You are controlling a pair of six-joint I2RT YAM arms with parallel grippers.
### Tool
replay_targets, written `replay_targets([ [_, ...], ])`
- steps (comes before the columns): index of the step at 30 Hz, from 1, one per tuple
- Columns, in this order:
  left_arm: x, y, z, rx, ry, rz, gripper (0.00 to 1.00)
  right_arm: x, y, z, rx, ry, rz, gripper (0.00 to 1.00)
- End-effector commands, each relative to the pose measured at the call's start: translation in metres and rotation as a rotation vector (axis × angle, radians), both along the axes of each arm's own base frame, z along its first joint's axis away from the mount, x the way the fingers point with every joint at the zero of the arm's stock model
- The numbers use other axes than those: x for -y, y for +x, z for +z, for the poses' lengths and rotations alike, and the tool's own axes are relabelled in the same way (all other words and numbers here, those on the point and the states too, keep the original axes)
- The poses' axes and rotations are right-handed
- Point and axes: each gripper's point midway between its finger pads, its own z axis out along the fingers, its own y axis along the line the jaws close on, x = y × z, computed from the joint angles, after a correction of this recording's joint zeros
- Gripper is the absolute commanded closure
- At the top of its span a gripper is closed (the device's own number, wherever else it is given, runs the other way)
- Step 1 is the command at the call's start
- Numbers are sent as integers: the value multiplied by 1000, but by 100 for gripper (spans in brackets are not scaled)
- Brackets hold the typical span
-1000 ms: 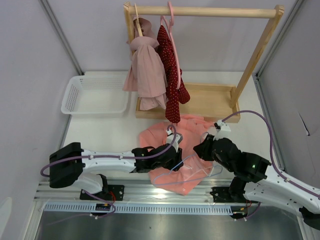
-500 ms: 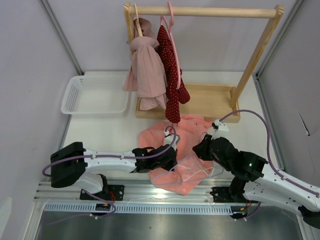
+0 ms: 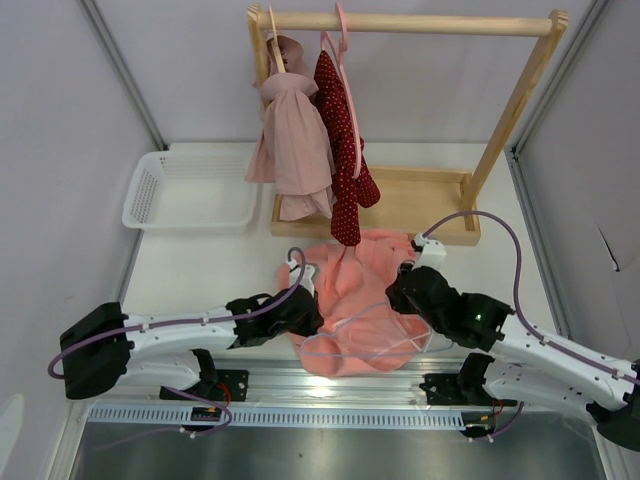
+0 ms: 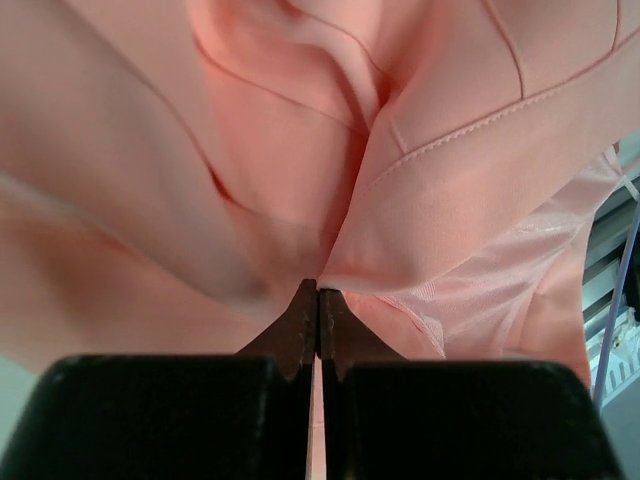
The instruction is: Place the skirt on the hanger
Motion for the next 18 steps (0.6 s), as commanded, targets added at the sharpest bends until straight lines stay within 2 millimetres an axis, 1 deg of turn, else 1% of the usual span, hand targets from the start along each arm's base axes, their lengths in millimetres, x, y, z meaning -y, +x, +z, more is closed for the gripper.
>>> replay_targets([
  [1, -22, 5, -5, -8, 5, 70, 100, 7, 21, 22, 78, -32, -54, 100],
  [5, -37, 7, -5, 0, 7, 109, 100, 8, 33, 28, 87, -46, -77, 100],
  [6, -43, 6, -8, -4, 20, 119, 100, 9, 36, 29, 88, -50, -86, 100],
  [8, -47, 7, -3, 5, 7, 142, 100, 10, 43, 27, 78, -65, -106, 100],
  [10, -56, 8, -5, 5, 18, 167, 100, 8, 48, 30, 85, -69, -111, 100],
  [11, -57, 9, -1, 10, -4, 178, 100, 8, 52, 27, 80, -85, -118, 100],
  [13, -63, 11, 0, 8, -12, 200, 100, 5, 58, 29, 84, -91, -126, 100],
  [14, -64, 12, 5, 16, -28, 206, 100, 5, 61, 25, 76, -111, -134, 100],
  [16, -70, 18, 9, 18, -38, 228, 100, 2, 66, 27, 83, -118, -141, 100],
  [17, -71, 19, 11, 18, -54, 232, 100, 2, 67, 25, 82, -125, -142, 100],
  [18, -76, 24, 11, 15, -63, 256, 100, 1, 68, 22, 80, -132, -142, 100],
])
